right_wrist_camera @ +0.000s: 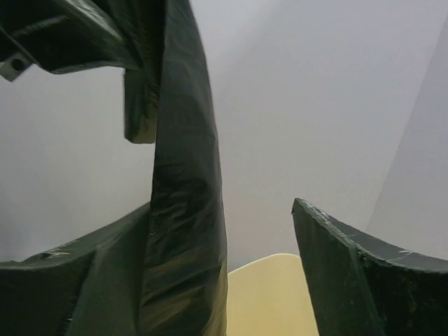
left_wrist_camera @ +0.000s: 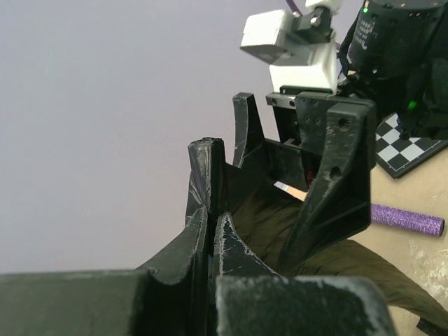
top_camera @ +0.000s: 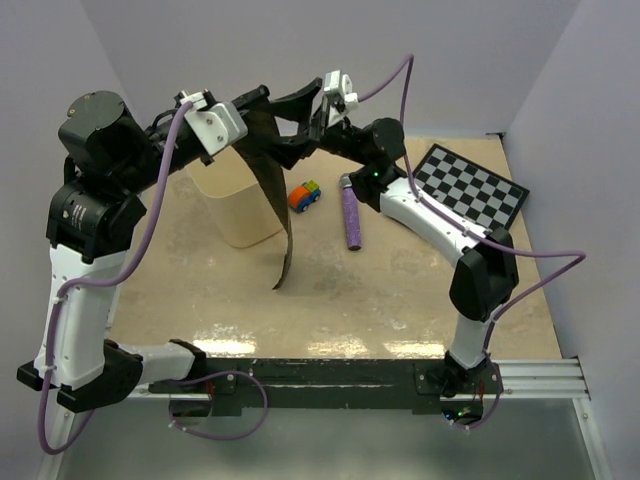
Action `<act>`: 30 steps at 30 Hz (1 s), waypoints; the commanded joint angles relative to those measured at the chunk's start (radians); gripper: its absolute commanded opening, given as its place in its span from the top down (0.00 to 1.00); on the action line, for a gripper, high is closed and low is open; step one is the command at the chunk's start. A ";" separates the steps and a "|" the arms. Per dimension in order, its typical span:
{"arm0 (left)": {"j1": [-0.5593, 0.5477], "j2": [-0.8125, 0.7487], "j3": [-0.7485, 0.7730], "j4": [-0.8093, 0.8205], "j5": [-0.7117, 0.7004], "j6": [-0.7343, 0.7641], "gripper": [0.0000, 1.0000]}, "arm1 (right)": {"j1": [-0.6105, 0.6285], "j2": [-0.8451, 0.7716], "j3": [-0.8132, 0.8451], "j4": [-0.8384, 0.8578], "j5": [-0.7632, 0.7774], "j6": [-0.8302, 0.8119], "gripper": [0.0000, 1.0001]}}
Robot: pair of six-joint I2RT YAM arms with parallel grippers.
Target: Put the trash bags into the trash bin
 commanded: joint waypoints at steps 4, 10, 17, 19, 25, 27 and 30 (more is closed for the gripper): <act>-0.001 -0.009 0.025 0.014 -0.004 -0.003 1.00 | 0.016 0.028 0.068 0.040 0.077 0.031 0.32; -0.001 -0.020 0.004 0.029 -0.012 -0.006 1.00 | 0.037 0.071 0.117 0.077 0.099 0.077 0.33; -0.001 -0.020 0.013 0.032 -0.032 -0.009 1.00 | 0.055 0.100 0.144 0.089 0.123 0.097 0.32; -0.001 -0.021 0.017 0.034 -0.038 -0.011 1.00 | 0.058 0.106 0.151 0.087 0.128 0.097 0.37; -0.001 -0.021 0.014 0.034 -0.067 -0.001 1.00 | 0.057 0.077 0.126 0.063 0.089 0.077 0.67; -0.001 -0.023 0.008 0.051 -0.085 0.002 1.00 | 0.054 0.053 0.091 0.060 0.068 0.071 0.76; -0.001 -0.035 -0.027 0.078 -0.105 0.015 1.00 | 0.054 0.019 0.057 0.047 0.040 0.060 0.90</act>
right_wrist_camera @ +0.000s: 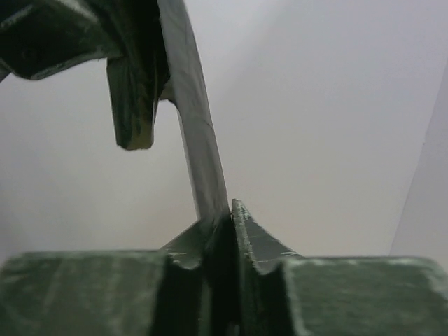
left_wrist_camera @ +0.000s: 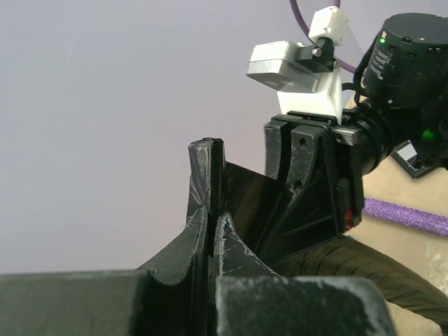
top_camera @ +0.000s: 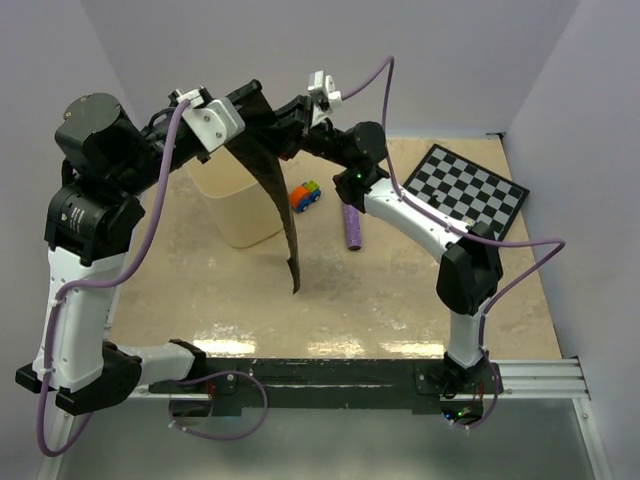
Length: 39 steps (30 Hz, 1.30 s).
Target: Put the trash bags into the trash bin
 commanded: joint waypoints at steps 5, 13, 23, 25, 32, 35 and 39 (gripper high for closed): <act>-0.001 -0.063 -0.132 0.161 -0.130 0.037 1.00 | -0.002 -0.145 -0.077 -0.036 -0.051 -0.055 1.00; -0.001 -0.086 -0.226 0.230 -0.173 0.044 1.00 | -0.008 -0.196 -0.109 0.064 -0.201 0.009 1.00; -0.001 -0.101 -0.359 0.432 -0.242 0.015 1.00 | -0.019 -0.266 -0.245 0.230 -0.297 0.148 1.00; -0.001 -0.121 -0.393 0.442 -0.227 -0.002 1.00 | -0.021 -0.273 -0.264 0.300 -0.277 0.185 1.00; -0.001 -0.161 -0.526 0.532 -0.284 -0.080 1.00 | -0.019 -0.267 -0.224 0.510 -0.280 0.354 1.00; -0.001 -0.167 -0.591 0.601 -0.284 -0.164 1.00 | -0.018 -0.242 -0.151 0.571 -0.262 0.449 1.00; -0.001 -0.131 -0.605 0.640 -0.288 -0.224 1.00 | -0.014 -0.211 -0.046 0.634 -0.262 0.534 1.00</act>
